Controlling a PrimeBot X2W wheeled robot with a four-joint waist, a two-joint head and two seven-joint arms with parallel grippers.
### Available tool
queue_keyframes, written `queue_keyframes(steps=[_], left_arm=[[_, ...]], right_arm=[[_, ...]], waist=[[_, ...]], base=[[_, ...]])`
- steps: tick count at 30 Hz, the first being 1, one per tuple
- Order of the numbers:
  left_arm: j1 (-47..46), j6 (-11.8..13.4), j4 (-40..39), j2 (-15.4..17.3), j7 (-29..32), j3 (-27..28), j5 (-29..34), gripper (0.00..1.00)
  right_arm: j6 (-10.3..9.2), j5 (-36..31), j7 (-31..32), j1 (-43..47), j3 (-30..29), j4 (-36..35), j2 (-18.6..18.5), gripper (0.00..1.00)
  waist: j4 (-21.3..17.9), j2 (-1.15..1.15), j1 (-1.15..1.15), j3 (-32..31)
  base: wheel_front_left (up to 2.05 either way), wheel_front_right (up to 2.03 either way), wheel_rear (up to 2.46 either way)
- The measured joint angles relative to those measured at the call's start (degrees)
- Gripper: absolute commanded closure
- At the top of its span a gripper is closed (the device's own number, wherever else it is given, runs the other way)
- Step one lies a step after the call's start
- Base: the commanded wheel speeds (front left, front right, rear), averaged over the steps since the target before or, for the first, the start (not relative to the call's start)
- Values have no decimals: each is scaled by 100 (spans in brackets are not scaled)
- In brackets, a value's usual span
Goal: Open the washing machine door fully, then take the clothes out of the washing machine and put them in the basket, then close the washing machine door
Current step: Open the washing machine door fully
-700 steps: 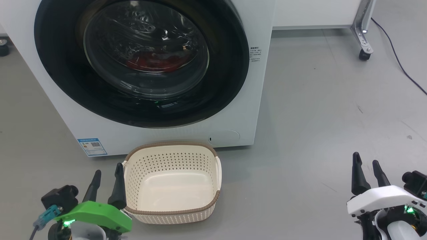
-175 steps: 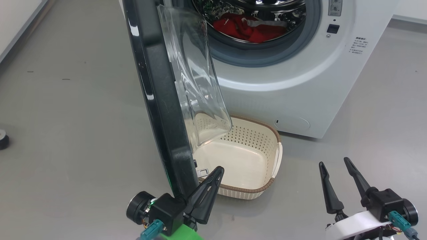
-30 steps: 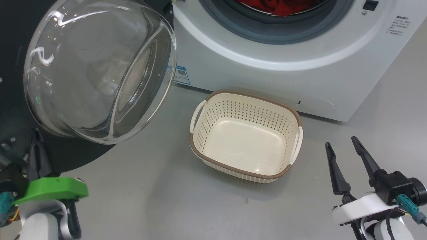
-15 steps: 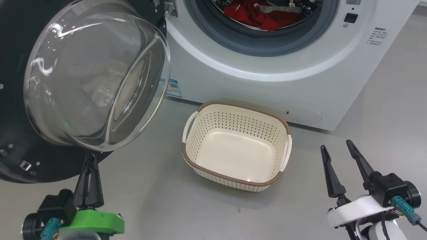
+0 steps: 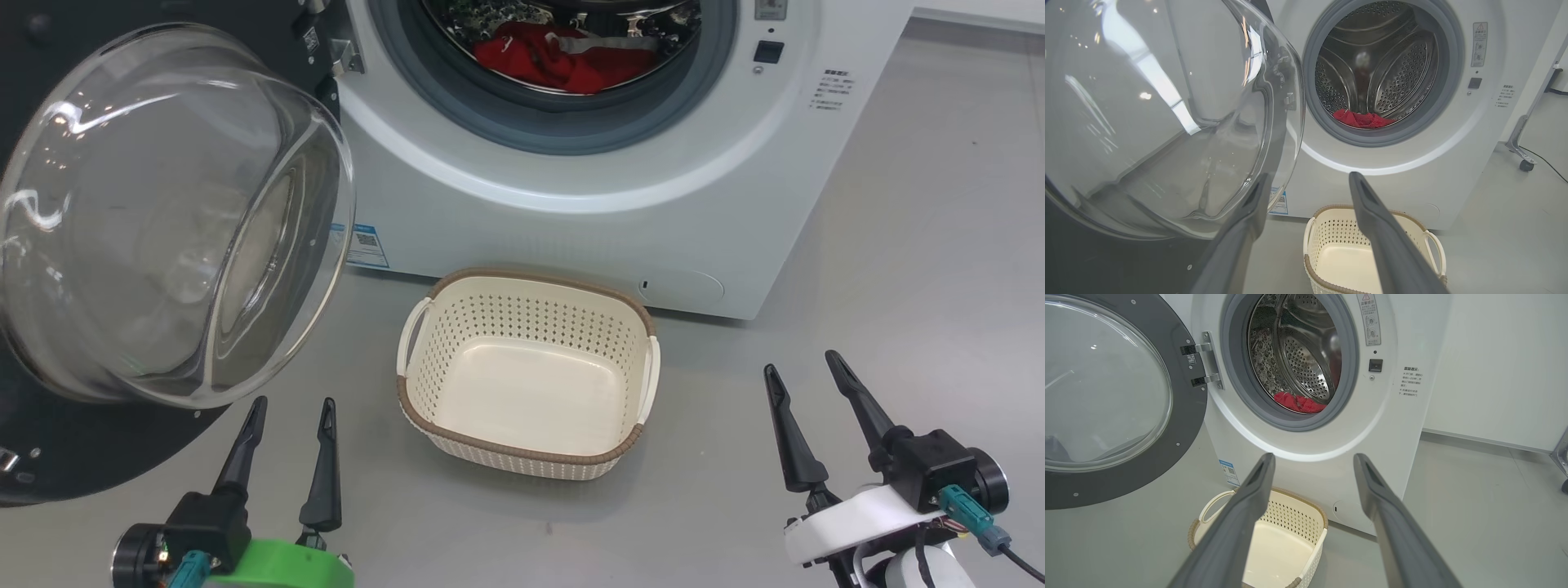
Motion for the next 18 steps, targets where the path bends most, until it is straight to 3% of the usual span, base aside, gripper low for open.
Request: queue_keyframes(steps=[18], left_arm=[[29,136,54,11,2,-55,12,0]], right_arm=[[0,49,0,81,63,-127,73,0]], waist=[[-1033,0,0,-68]], base=[[0,0,0]])
